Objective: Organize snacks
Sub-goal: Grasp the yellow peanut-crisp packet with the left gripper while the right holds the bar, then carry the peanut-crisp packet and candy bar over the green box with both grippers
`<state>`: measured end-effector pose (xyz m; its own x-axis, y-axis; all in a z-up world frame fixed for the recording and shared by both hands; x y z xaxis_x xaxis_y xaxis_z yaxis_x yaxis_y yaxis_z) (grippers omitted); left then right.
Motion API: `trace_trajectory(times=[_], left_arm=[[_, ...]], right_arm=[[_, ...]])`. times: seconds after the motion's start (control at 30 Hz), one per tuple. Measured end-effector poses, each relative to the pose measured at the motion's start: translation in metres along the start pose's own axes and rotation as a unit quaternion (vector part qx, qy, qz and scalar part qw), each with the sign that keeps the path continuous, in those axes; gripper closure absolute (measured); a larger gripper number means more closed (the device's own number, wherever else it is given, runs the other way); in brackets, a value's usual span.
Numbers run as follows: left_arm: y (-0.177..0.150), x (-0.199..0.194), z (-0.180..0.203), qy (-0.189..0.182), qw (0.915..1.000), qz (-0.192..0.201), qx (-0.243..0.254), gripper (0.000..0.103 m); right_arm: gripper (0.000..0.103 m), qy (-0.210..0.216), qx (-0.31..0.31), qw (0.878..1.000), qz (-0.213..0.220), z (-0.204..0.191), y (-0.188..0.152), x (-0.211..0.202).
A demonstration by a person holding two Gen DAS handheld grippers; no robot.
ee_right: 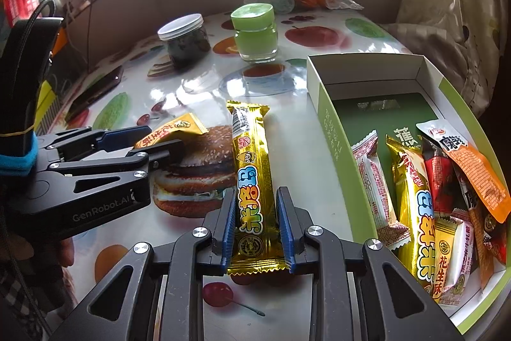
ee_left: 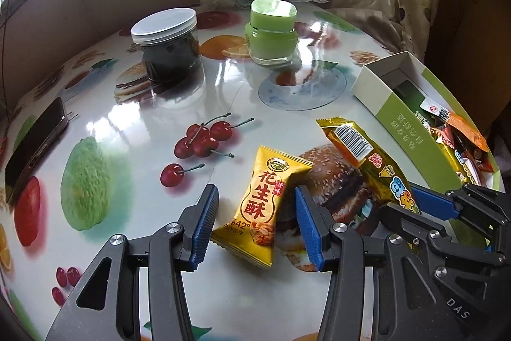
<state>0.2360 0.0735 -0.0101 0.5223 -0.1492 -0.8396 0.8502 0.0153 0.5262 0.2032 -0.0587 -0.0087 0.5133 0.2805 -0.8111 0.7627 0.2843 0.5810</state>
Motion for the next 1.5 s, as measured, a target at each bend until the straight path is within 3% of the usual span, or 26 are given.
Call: trace_trajectory(times=[0.1, 0.2, 0.83, 1.5], left_arm=[[-0.001, -0.002, -0.001, 0.007, 1.0, 0.004, -0.002, 0.071], [-0.002, -0.003, -0.004, 0.008, 0.9999, 0.004, -0.009, 0.078], [-0.026, -0.044, -0.011, 0.012, 0.9984, 0.034, -0.045, 0.078], [-0.049, -0.104, 0.009, 0.001, 0.9952, 0.08, -0.057, 0.078]], right_arm=[[0.079, 0.0, 0.0, 1.0, 0.002, 0.0, 0.0, -0.001], [0.08, 0.002, 0.001, 1.0, 0.001, 0.0, 0.0, -0.001], [0.082, 0.006, -0.011, 1.0, 0.023, -0.018, -0.006, -0.021], [0.082, 0.014, -0.017, 0.998, 0.06, -0.015, -0.027, -0.083]])
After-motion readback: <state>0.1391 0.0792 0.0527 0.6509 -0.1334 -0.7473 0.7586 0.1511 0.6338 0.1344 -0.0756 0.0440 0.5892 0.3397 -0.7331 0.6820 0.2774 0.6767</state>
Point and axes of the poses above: each gripper's, at about its wrist camera, not at the fingertips, and x roughly the way its jaws point, z to its right, y to its top, the point moved 2 cm from there along x, roughly the way its jaws point, and after that the axes turned 9 degrees about -x, right-handed, at the moved point
